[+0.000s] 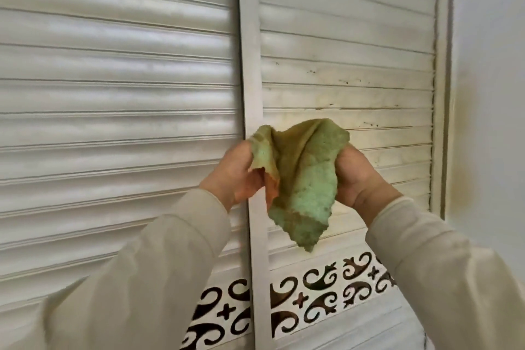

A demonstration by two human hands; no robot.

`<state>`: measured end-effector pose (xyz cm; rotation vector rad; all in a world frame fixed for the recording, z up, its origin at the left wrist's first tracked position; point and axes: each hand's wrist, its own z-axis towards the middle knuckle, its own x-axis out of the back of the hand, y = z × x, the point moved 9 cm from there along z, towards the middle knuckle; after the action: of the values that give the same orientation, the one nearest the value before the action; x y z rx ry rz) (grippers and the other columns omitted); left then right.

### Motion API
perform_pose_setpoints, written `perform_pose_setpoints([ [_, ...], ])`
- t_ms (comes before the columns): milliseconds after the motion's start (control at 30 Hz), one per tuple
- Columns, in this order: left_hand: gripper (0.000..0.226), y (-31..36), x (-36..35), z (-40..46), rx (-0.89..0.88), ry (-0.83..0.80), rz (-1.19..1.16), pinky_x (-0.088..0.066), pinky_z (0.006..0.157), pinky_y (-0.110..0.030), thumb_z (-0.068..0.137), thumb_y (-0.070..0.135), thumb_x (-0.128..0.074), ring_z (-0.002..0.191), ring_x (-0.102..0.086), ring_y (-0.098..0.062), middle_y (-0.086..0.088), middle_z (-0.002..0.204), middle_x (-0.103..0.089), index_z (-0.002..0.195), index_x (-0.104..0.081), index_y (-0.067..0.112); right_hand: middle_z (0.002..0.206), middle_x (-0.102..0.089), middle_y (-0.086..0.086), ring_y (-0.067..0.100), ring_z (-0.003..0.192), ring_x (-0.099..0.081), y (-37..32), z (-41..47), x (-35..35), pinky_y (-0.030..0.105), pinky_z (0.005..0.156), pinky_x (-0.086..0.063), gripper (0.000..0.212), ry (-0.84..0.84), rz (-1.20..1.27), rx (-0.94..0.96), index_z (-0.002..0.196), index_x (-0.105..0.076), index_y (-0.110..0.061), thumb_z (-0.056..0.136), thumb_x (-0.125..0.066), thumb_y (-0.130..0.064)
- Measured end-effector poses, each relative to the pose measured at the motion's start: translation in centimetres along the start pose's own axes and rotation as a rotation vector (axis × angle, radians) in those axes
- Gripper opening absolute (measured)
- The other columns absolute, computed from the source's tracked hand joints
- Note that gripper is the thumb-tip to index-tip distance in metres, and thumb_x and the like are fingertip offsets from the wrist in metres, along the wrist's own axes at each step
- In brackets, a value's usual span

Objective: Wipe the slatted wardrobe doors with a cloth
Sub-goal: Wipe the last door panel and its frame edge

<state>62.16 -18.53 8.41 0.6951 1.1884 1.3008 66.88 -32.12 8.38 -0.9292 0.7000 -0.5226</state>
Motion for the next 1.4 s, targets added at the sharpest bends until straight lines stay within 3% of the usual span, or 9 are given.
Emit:
perform_pose_setpoints([
  [133, 0.028, 2.5, -3.4, 3.1, -0.137, 0.008, 0.356, -0.052, 0.063, -0.03, 0.092, 0.005, -0.054, 0.063, -0.064, -0.023, -0.011, 0.072, -0.069, 0.079, -0.078, 0.011, 0.063, -0.058, 0.003, 0.021, 0.061, -0.055, -3.5, 2.3, 5.5, 0.025, 0.059, -0.049, 0.013, 0.162, 0.021, 0.083, 0.075, -0.058, -0.014, 0.086, -0.063, -0.018],
  [233, 0.018, 5.9, -2.9, 6.9, -0.299, 0.323, 0.641, -0.05, 0.062, -0.023, 0.091, 0.009, -0.055, 0.073, -0.061, -0.018, -0.002, 0.081, -0.068, 0.09, -0.073, 0.014, 0.051, -0.052, -0.002, 0.018, 0.056, -0.048, -5.9, 4.4, 9.1, 0.022, 0.054, -0.041, 0.028, 0.243, -0.018, 0.142, 0.069, -0.052, -0.016, 0.096, -0.054, -0.015],
  [367, 0.034, 11.8, -3.0, 8.9, -0.643, 0.815, 1.078, -0.043, 0.101, -0.037, 0.09, 0.024, -0.053, 0.118, -0.051, -0.028, -0.007, 0.125, -0.056, 0.122, -0.06, 0.019, 0.066, -0.05, 0.001, 0.015, 0.061, -0.047, -11.0, 8.5, 12.0, 0.012, 0.042, -0.037, 0.032, 0.301, -0.438, 0.263, 0.072, -0.049, -0.017, 0.102, -0.041, -0.01],
  [467, 0.051, 13.7, -2.4, 11.1, -0.682, 0.975, 1.164, -0.034, 0.106, -0.042, 0.096, 0.035, -0.052, 0.131, -0.036, -0.034, -0.013, 0.141, -0.041, 0.141, -0.045, 0.015, 0.072, -0.052, -0.001, 0.01, 0.063, -0.048, -13.6, 12.2, 12.3, 0.007, 0.041, -0.035, 0.023, 0.223, -0.533, 0.353, 0.083, -0.056, -0.016, 0.102, -0.043, -0.012],
  [567, 0.054, 14.3, -1.4, 13.5, -0.634, 0.976, 1.08, -0.034, 0.107, -0.046, 0.1, 0.04, -0.046, 0.131, -0.037, -0.037, -0.016, 0.144, -0.037, 0.146, -0.036, 0.014, 0.087, -0.062, -0.003, 0.011, 0.078, -0.059, -13.9, 14.9, 11.0, 0.015, 0.065, -0.048, 0.015, 0.156, -0.523, 0.43, 0.107, -0.062, -0.016, 0.101, -0.05, -0.025],
  [733, 0.049, 12.8, 0.0, 16.3, -0.573, 0.893, 0.928, -0.043, 0.097, -0.046, 0.103, 0.039, -0.035, 0.112, -0.056, -0.042, -0.021, 0.125, -0.059, 0.145, -0.029, 0.016, 0.103, -0.062, -0.004, 0.013, 0.098, -0.058, -14.2, 19.4, 7.5, 0.03, 0.088, -0.047, 0.013, 0.086, -0.73, 0.64, 0.101, -0.063, -0.018, 0.094, -0.054, -0.026],
  [967, 0.043, 11.9, 2.3, 16.7, -0.643, 0.924, 0.927, -0.045, 0.09, -0.045, 0.102, 0.049, -0.03, 0.104, -0.058, -0.041, -0.016, 0.116, -0.065, 0.139, -0.035, 0.028, 0.162, -0.009, 0.011, 0.033, 0.147, -0.004, -11.7, 24.1, 0.2, 0.051, 0.119, -0.01, 0.042, 0.051, -1.498, 0.823, 0.134, -0.05, -0.026, 0.097, -0.042, -0.044],
  [1233, 0.039, 12.0, 3.4, 17.2, -0.661, 0.952, 0.974, -0.046, 0.087, -0.046, 0.103, 0.047, -0.029, 0.104, -0.058, -0.043, -0.02, 0.114, -0.064, 0.133, -0.041, 0.024, 0.164, 0.016, 0.009, 0.027, 0.148, 0.024, -10.2, 26.1, -6.2, 0.045, 0.115, 0.022, 0.059, -0.004, -1.566, 0.989, 0.152, -0.026, -0.026, 0.095, -0.038, -0.029],
  [1400, 0.041, 11.9, 3.3, 17.3, -0.67, 0.957, 0.981, -0.046, 0.085, -0.045, 0.103, 0.048, -0.028, 0.103, -0.058, -0.042, -0.019, 0.113, -0.065, 0.133, -0.041, 0.024, 0.164, -0.008, 0.009, 0.03, 0.149, 0.003, -8.8, 25.4, -3.0, 0.054, 0.12, -0.001, 0.056, 0.11, -1.535, 1.049, 0.151, -0.033, -0.025, 0.098, -0.04, -0.041],
])
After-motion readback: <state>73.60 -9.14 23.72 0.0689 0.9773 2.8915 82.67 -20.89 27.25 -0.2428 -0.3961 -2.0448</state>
